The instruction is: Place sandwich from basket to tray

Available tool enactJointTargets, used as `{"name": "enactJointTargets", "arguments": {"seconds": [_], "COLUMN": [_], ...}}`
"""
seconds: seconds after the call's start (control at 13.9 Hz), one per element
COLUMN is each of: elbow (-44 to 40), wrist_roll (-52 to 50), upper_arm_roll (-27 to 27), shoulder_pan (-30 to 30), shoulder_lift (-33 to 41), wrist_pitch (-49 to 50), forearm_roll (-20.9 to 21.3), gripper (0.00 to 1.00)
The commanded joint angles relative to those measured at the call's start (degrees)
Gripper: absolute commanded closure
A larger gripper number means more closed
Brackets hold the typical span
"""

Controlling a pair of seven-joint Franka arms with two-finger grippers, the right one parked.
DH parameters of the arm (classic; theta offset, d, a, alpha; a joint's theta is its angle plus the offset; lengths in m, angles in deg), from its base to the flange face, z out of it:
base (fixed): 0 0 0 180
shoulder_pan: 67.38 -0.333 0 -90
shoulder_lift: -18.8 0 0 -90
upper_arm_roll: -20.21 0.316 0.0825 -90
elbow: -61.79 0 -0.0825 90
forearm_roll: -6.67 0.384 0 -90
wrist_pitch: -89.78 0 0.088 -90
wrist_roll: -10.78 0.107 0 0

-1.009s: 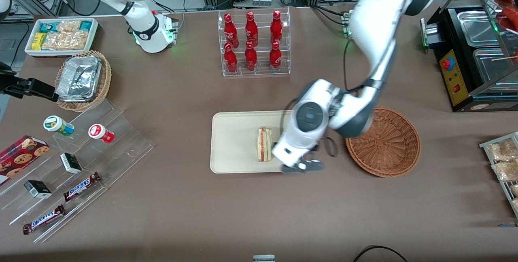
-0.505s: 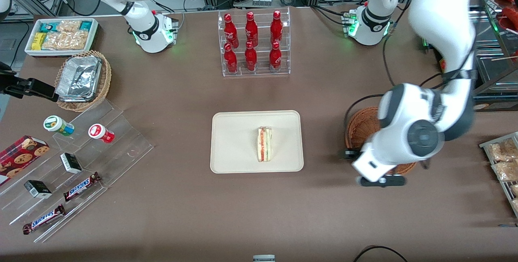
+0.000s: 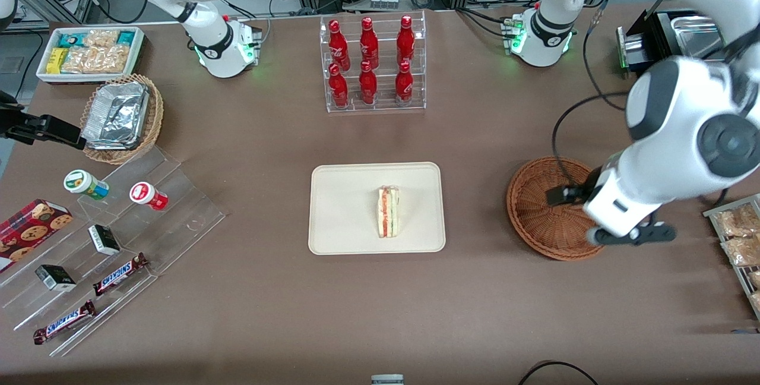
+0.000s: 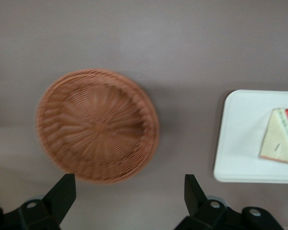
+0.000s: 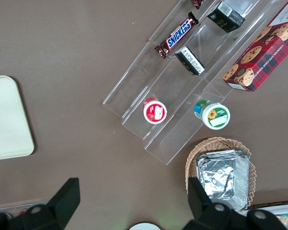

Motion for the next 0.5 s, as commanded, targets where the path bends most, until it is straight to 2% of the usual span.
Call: {"name": "enactJointTargets", "arguments": {"seconds": [0.0,0.22,0.43], "elbow": [6.86,8.36,13.27], "wrist_roll": [0.68,3.91,5.42], "upper_arm_roll": [-0.07,0.46,3.97], "shoulder_pan": [-1.27,-2.42,-1.72], "shoulder_lift": [10.24,16.75,22.73], "wrist_pitch": [3.84,11.14,12.21], "forearm_roll": [1.93,1.93,1.23], "gripper": [0.00,0.00,0.00]}}
